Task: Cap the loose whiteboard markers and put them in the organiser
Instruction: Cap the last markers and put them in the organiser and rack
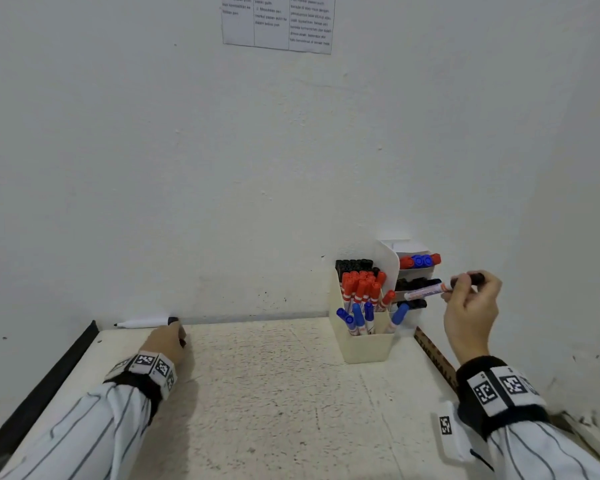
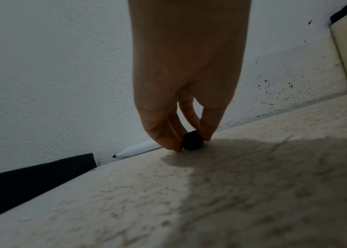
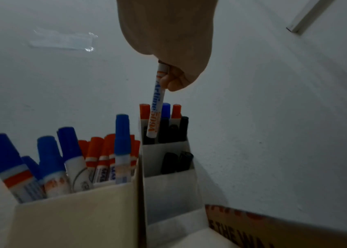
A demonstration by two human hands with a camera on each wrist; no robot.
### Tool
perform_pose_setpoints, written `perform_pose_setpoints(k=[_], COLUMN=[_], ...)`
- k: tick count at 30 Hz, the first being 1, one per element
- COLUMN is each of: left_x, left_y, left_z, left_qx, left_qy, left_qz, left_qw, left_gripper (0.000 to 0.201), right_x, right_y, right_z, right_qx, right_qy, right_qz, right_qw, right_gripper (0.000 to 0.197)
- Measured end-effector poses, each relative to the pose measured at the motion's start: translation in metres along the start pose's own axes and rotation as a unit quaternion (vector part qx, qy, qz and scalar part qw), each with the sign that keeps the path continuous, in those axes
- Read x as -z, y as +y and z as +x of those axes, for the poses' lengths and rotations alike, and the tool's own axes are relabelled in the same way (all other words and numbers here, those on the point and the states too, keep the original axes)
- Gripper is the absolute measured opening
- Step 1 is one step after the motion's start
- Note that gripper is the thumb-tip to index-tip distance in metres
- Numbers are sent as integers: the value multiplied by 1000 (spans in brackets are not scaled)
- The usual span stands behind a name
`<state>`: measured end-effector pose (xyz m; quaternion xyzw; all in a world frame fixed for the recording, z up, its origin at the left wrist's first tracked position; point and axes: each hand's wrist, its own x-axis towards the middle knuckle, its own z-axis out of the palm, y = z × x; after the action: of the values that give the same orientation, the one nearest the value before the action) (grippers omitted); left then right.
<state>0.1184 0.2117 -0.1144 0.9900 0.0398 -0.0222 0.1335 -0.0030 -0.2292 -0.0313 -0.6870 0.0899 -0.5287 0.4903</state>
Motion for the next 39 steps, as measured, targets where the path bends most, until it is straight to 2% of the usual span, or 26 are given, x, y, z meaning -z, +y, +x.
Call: perform_pose_setpoints(k=[2, 6, 14, 21, 25, 27, 34, 39], left_x=[1, 1, 3, 3, 1, 1, -1, -3], left_y=[2, 5, 17, 22, 23, 24, 26, 25], left_z=[-3, -7, -17, -26, -29, -30, -31, -30], left_qx=[0, 5, 12, -1, -3, -2, 3, 5], left_qy=[4, 7, 14, 16, 20, 25, 29, 22], left_qz=[-1, -16, -60, -105, -112, -112, -132, -137], left_qw=[1000, 1000, 998, 994, 993, 993, 991, 990], left_gripper=[7, 24, 24, 23, 24, 24, 22, 20], right_x=[2, 1, 2, 4, -1, -4, -12, -17], right_y=[10, 18, 19, 33, 36, 36, 49, 63], right_z=[-3, -4, 6, -3, -7, -9, -15, -14], right_qx=[-9, -8, 11, 5, 14, -4, -22, -28], right_qy=[-9, -28, -15, -78, -118, -132, -169, -197], right_qz=[4, 10, 4, -61, -128, -133, -173, -210], right_qw=[1000, 1000, 1000, 995, 985, 982, 970, 957], right_gripper=[8, 6, 13, 8, 19, 21, 3, 13])
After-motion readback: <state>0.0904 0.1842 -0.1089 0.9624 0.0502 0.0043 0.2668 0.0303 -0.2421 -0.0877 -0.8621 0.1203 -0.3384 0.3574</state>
